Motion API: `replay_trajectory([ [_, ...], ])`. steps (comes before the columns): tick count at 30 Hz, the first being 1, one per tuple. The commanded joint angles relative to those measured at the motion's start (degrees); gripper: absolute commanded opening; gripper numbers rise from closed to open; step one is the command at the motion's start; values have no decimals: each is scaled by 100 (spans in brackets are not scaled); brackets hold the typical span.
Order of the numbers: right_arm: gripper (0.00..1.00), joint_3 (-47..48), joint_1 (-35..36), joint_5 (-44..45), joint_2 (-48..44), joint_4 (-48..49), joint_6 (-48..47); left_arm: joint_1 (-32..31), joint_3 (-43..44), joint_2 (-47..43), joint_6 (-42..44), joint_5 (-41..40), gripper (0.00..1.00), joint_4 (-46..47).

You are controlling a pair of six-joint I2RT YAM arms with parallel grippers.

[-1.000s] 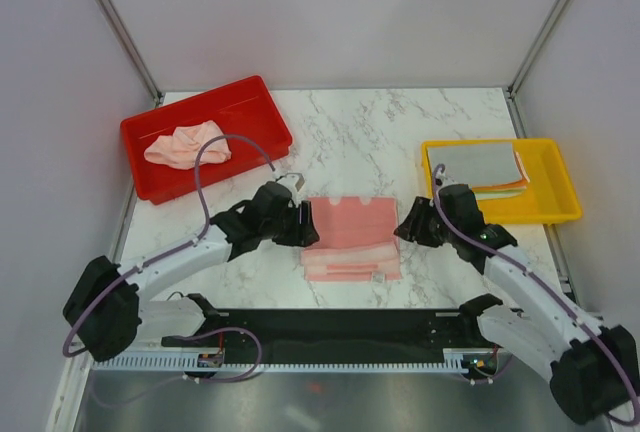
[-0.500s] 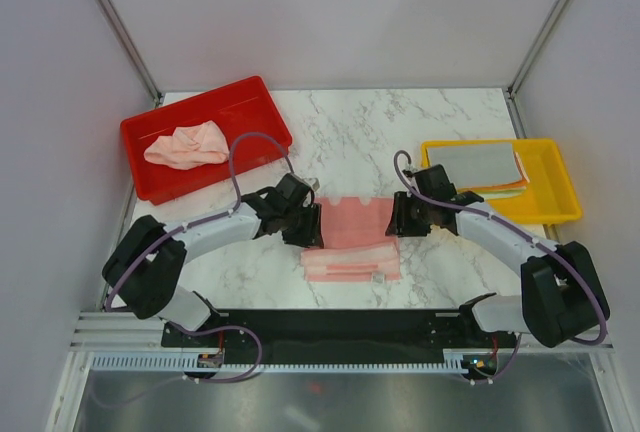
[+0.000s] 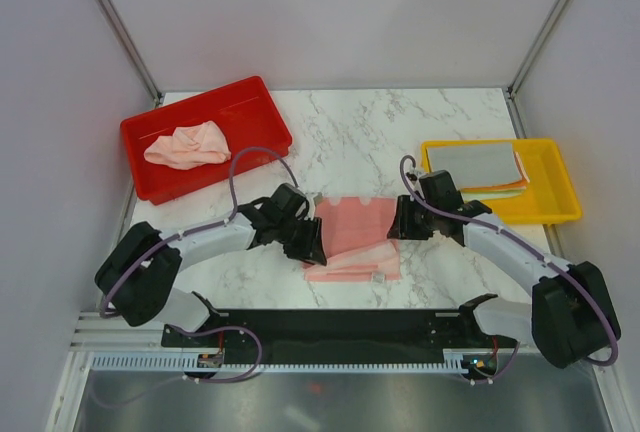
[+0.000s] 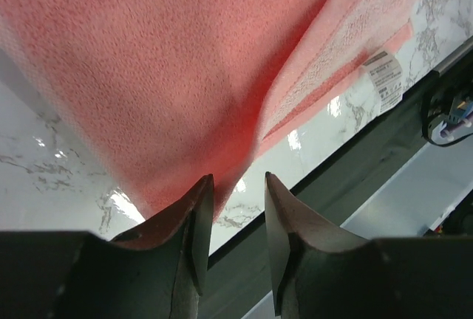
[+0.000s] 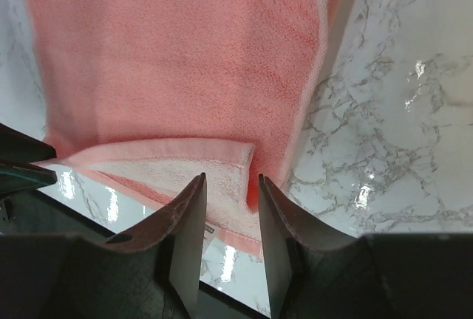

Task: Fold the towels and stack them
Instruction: Fold the towel

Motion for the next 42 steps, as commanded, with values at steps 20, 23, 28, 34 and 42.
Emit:
replay_trajectory([
  [20,48,572,557,125,626,197,-168,-338,-440,-190,-284,951,46,1475],
  [23,48,572,601,151,785,478,-168,-338,-431,3,-311,1047,46,1554],
  [28,48,608,654,239,1101,584,-203,-329,-431,39,-328,1109,46,1659],
  [34,45,310,716,283,796,461,-168,-329,-361,30,-425,1241,46,1721],
  [42,27,-446,716,432,-611,92,288,-408,-379,258,-855,1452,46,2748],
])
